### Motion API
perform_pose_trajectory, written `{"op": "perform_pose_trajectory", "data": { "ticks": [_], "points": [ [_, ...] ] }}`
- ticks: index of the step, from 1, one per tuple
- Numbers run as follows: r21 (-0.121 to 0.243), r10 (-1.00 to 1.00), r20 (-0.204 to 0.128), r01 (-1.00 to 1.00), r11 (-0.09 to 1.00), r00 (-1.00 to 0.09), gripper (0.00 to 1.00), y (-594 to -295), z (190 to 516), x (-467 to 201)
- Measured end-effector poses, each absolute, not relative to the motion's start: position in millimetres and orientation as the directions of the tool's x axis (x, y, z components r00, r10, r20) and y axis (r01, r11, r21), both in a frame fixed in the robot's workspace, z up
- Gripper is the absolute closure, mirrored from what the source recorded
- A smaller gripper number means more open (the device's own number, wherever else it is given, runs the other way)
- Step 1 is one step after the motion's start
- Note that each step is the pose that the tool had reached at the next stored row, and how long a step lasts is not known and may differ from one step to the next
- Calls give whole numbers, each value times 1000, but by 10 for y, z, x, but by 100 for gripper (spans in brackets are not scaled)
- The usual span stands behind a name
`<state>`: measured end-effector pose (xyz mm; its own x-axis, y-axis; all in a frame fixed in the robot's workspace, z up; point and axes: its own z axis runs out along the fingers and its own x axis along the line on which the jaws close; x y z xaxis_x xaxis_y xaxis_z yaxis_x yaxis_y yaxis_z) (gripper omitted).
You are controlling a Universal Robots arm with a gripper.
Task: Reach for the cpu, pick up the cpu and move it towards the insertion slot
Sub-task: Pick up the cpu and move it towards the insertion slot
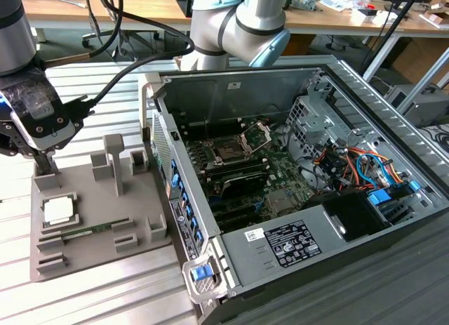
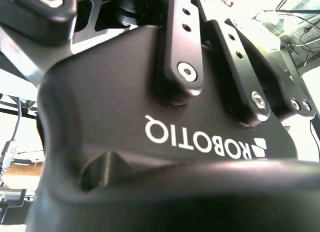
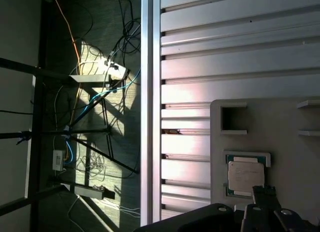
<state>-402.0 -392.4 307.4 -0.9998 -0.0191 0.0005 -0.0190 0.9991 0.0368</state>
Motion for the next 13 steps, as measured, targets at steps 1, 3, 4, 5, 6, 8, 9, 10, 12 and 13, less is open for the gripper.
{"op": "perform_pose_trajectory", "data": {
  "ticks": [1, 3, 4, 5, 6, 8, 9, 10, 12, 13],
  "points": [
    [37, -19, 1, -19, 999, -1000, 89, -3924, 3073, -4020],
    [37, -19, 1, -19, 999, -1000, 89, -3924, 3070, -4021],
    [37, -19, 1, -19, 999, -1000, 89, -3924, 3068, -4022],
    [37, -19, 0, -19, 999, -1000, 89, -3924, 3066, -4022],
    [37, -19, 1, -19, 999, -1000, 89, -3924, 3065, -4023],
    [37, -19, 1, -19, 999, -1000, 89, -3924, 3062, -4023],
    [37, -19, 1, -19, 999, -1000, 89, -3924, 3059, -4024],
    [37, -19, 1, -19, 999, -1000, 89, -3924, 3057, -4024],
    [37, -19, 1, -19, 999, -1000, 89, -3924, 3053, -4025],
    [37, -19, 0, -19, 999, -1000, 89, -3924, 3051, -4026]
  ]
}}
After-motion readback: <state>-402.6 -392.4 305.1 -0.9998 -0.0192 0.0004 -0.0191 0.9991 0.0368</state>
